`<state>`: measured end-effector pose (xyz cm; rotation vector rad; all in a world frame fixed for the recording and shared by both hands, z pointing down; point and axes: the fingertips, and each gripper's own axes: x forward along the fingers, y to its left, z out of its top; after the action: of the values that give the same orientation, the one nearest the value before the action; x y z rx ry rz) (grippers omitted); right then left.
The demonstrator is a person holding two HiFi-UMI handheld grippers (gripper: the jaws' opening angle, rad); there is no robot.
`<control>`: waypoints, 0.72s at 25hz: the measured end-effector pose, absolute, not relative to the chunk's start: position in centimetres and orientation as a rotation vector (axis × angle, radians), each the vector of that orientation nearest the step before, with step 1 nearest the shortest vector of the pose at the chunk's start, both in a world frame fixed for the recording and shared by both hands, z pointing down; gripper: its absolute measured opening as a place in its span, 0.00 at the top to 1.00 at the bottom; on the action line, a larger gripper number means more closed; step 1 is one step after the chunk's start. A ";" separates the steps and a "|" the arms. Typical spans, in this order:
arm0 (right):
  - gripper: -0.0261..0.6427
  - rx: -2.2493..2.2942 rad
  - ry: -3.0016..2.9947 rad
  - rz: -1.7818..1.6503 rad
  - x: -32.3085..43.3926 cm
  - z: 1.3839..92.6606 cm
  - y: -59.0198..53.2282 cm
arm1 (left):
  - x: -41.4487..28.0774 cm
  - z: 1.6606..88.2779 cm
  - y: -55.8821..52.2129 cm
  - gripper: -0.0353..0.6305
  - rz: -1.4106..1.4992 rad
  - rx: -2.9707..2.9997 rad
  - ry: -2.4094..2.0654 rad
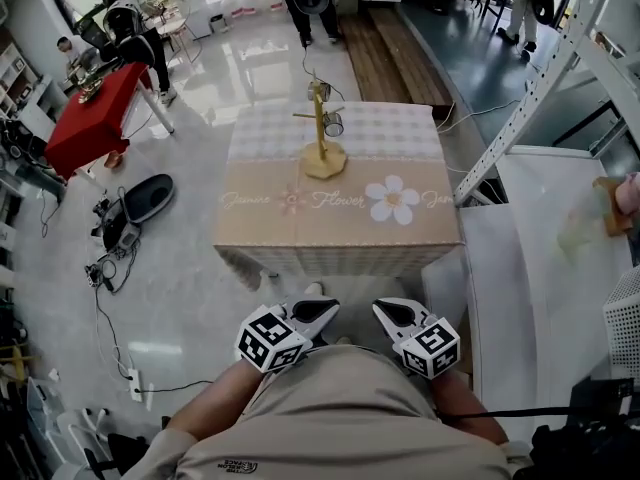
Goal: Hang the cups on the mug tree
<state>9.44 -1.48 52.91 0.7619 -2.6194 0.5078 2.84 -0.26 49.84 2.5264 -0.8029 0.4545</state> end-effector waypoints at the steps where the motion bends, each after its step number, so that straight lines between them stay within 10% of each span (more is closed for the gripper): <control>1: 0.94 0.753 -2.626 0.500 9.3 52.8 -1.3 | 2.8 49.9 -0.1 0.94 0.456 2.524 -0.809; 18: 0.94 0.726 -2.640 0.433 9.1 52.3 0.4 | 2.9 50.6 1.6 0.93 0.453 2.500 -0.810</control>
<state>9.12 0.40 52.29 0.7255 -2.6404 0.4329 2.88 1.62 50.64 2.5002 -0.8101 0.4528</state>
